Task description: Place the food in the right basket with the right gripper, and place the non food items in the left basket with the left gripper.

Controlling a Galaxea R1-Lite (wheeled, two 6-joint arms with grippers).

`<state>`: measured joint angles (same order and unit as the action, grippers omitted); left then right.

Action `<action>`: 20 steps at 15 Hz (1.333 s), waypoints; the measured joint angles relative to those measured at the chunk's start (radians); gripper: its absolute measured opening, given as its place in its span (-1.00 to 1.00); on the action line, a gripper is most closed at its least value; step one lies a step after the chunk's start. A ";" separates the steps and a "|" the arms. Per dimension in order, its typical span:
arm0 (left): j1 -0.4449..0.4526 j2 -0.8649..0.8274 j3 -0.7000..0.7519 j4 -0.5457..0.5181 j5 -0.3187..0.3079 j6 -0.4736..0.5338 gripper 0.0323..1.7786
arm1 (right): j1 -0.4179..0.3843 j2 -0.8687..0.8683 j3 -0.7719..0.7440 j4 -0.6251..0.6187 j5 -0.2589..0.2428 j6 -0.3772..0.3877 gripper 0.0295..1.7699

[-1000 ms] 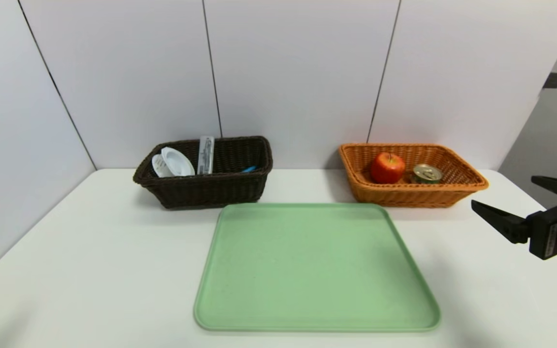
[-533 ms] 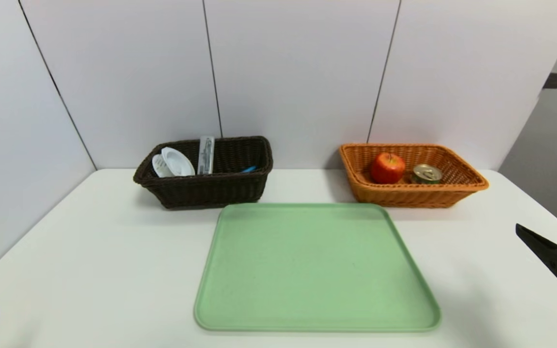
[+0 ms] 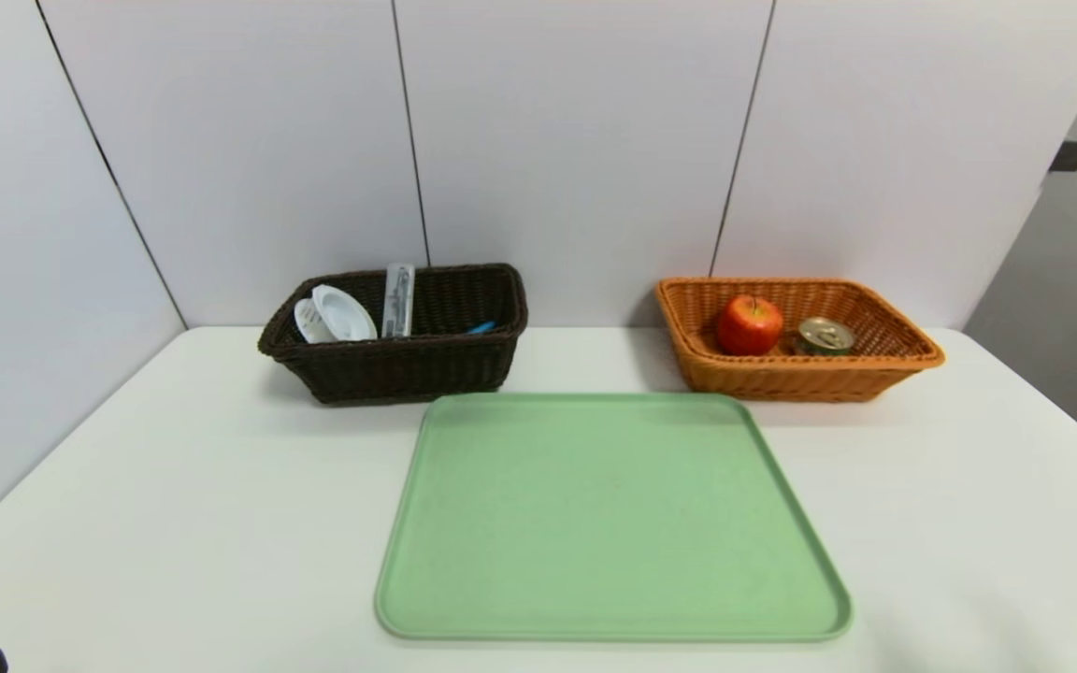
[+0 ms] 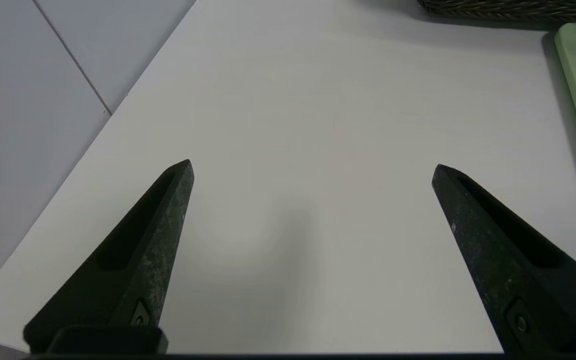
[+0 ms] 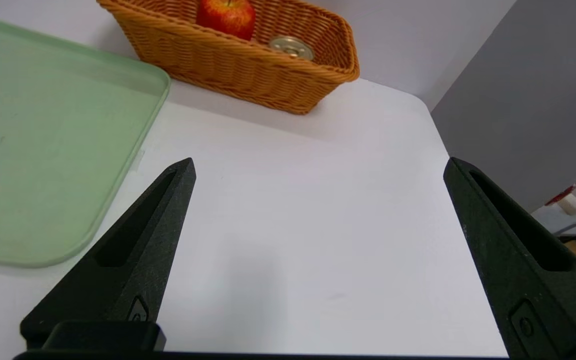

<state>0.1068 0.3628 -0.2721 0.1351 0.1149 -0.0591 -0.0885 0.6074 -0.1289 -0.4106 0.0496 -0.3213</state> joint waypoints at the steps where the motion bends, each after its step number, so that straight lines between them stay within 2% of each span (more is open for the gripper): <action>1: 0.000 -0.012 0.004 0.003 0.000 -0.001 0.90 | -0.002 -0.054 0.000 0.059 0.001 0.000 0.93; 5: 0.000 -0.052 0.012 0.003 -0.019 -0.001 0.90 | 0.001 -0.256 -0.038 0.341 -0.002 -0.001 0.93; 8: 0.000 -0.079 0.006 -0.001 -0.044 -0.001 0.90 | 0.004 -0.307 -0.072 0.367 0.034 0.005 0.93; 11: 0.000 -0.090 -0.003 -0.002 -0.048 -0.001 0.90 | 0.004 -0.323 -0.133 0.371 0.039 0.027 0.93; 15: 0.000 -0.093 -0.028 0.003 -0.053 -0.003 0.90 | 0.061 -0.334 -0.284 0.546 0.035 0.050 0.93; 20: 0.000 -0.093 -0.029 -0.001 -0.051 -0.004 0.90 | 0.087 -0.401 -0.255 0.575 0.033 0.050 0.93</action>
<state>0.1068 0.2694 -0.3011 0.1345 0.0638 -0.0630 -0.0019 0.2064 -0.3843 0.1645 0.0821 -0.2709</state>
